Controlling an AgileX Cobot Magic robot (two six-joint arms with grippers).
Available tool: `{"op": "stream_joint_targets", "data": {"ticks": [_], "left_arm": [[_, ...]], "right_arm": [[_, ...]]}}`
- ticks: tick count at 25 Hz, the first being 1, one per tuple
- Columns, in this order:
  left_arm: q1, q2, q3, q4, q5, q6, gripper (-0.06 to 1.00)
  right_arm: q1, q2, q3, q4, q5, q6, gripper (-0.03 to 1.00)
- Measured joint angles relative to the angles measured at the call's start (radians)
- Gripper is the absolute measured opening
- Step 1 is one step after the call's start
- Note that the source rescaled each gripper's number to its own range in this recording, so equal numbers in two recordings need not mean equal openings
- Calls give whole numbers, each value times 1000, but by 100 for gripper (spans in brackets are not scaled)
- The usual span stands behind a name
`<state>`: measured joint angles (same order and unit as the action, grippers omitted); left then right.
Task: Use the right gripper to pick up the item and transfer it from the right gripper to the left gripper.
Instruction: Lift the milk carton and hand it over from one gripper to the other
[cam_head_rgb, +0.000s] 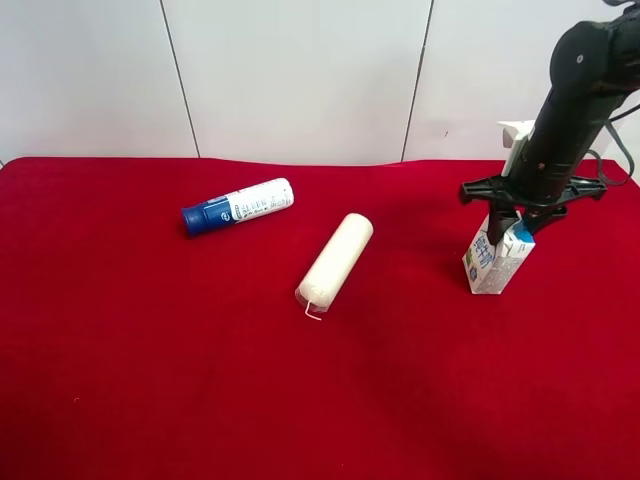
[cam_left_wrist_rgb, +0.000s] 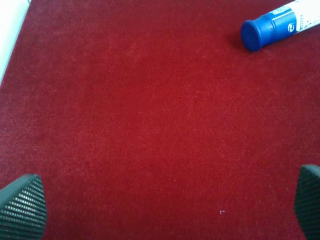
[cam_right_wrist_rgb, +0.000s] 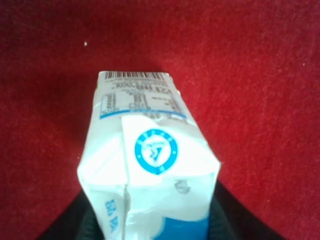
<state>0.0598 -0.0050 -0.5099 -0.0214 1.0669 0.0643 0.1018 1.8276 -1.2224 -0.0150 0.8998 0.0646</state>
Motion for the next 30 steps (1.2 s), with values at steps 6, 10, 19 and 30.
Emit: {"op": "stream_joint_targets", "data": {"ticks": [6,10,19,30], "left_arm": [[0,0,0,0,0,0,100],[0,0,0,0,0,0,100],[0,0,0,0,0,0,100],[0,0,0,0,0,0,100]], "right_arm": [[0,-127,0,1,15,-1,1],[0,-197,0,28,39,-22,1],[89,-292,0,85,65,-161,1],[279,-302,0,97,66,-331,1]]}}
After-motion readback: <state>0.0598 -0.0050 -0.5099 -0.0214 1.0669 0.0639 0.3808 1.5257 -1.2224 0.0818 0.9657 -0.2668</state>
